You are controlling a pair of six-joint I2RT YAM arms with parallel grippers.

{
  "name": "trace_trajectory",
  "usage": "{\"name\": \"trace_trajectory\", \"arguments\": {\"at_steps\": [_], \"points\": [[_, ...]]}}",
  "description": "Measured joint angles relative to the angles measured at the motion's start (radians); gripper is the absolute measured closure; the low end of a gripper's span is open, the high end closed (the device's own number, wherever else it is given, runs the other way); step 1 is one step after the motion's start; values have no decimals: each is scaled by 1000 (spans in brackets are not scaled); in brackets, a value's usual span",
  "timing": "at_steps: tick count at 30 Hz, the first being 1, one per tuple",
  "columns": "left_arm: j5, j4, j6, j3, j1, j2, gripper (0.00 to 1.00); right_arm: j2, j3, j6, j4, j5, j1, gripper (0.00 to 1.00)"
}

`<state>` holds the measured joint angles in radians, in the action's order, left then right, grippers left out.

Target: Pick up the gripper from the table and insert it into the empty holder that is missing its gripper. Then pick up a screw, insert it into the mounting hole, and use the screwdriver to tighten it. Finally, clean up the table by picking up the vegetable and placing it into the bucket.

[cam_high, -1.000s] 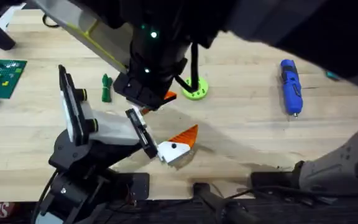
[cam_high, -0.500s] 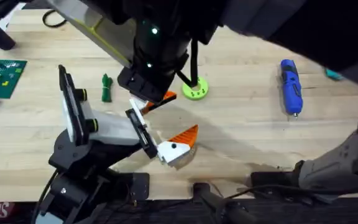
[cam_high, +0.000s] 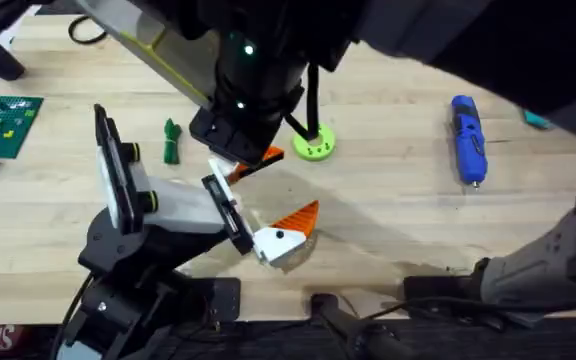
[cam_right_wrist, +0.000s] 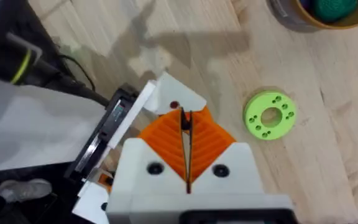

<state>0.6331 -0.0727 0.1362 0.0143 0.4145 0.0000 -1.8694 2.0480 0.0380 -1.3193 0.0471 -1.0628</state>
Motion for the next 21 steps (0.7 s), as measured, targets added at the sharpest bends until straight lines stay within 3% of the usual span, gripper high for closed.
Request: {"name": "trace_trajectory", "arguments": {"at_steps": [21], "points": [[0,0,0,0,0,0,16,-11,1,0,-4,0,-4,998]]}}
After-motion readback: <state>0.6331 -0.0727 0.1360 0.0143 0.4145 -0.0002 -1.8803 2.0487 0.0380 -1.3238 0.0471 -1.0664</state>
